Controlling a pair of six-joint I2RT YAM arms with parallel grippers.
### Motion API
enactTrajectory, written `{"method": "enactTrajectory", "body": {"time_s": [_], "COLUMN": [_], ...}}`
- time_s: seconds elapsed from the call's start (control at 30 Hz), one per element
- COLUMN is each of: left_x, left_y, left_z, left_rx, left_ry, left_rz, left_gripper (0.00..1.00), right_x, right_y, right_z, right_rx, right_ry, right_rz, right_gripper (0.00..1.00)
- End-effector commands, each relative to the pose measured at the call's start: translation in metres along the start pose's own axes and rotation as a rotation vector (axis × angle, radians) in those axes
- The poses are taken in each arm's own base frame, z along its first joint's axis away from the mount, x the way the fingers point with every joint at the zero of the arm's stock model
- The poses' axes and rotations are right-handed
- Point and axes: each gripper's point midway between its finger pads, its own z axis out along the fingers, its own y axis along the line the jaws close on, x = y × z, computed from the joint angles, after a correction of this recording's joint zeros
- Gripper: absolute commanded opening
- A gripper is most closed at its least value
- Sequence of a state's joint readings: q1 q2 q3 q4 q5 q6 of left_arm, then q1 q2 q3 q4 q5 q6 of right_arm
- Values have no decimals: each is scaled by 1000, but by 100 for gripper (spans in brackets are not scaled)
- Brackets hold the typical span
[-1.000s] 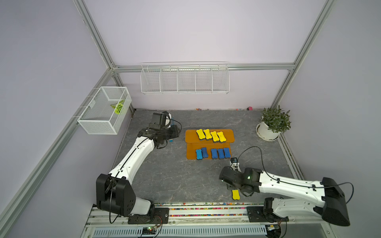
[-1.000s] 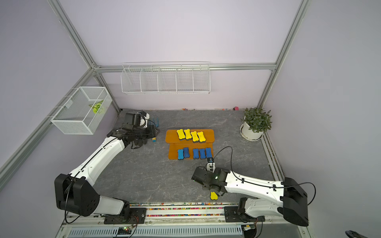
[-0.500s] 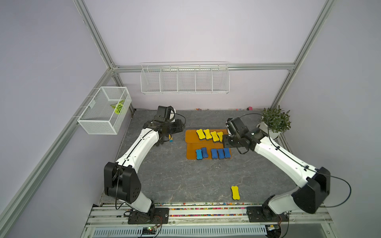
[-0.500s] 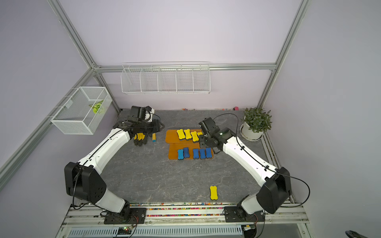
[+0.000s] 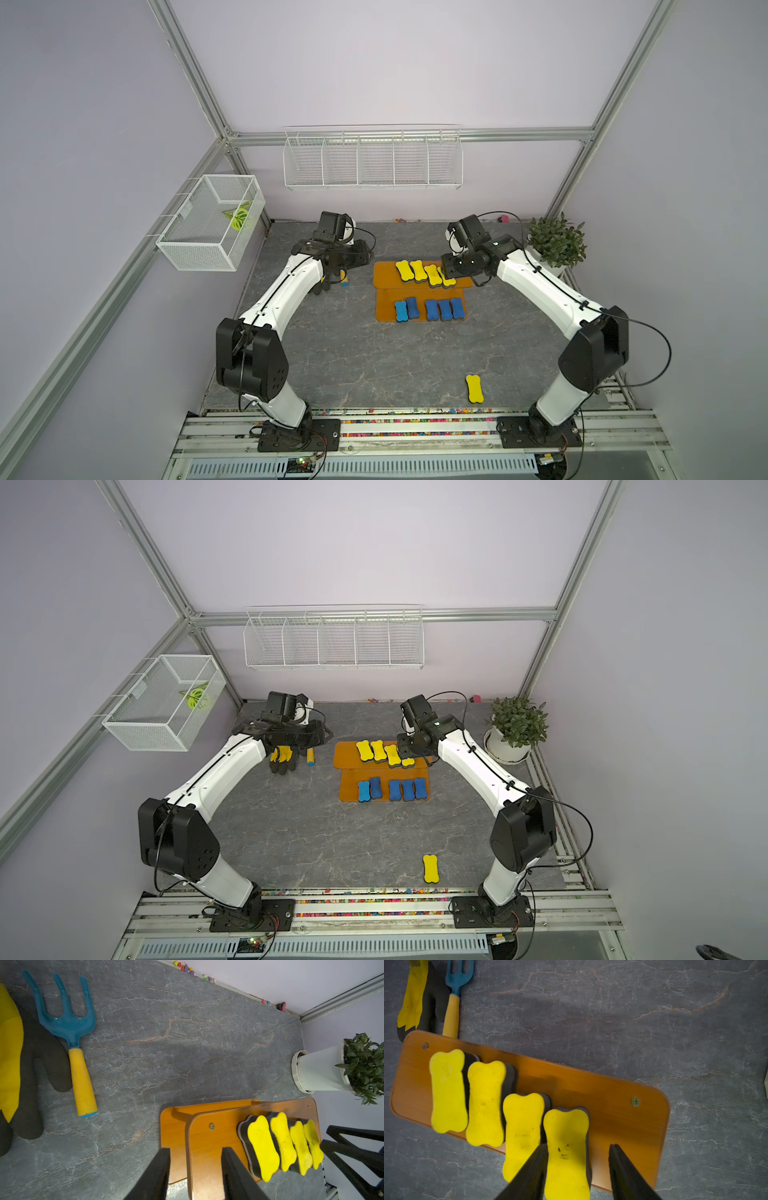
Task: Remove the whiteboard erasers from the shelf
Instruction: Move the whiteboard eraser to the shelf.
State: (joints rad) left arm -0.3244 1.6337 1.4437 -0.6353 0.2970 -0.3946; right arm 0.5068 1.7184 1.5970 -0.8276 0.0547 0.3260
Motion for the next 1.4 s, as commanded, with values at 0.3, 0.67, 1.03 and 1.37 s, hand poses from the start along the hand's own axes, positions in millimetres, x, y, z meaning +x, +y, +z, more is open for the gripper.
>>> {"method": "enactTrajectory", "body": {"time_s": [0.3,0.67,1.03,1.37], "left_x": [-3,-3,-4,-5], "left_y": [1,3,4,5], "left_z": [-4,-5,-8,-9], "left_rx": [18,18,12,10], "left_ry": [-6,-12,-23,-28], "left_rz": [4,1,-1,-3], "left_gripper": [46,46,45,45], "right_x": [7,13,8,2], "right_y": [-11,-25,-23,-10], "right_z": [10,9,1,-5], "right_rx": [32,60,36,-34], "right_ry": [52,59,55,37], "right_rz": [1,18,25,40], "right_gripper": [53,51,51,52]}}
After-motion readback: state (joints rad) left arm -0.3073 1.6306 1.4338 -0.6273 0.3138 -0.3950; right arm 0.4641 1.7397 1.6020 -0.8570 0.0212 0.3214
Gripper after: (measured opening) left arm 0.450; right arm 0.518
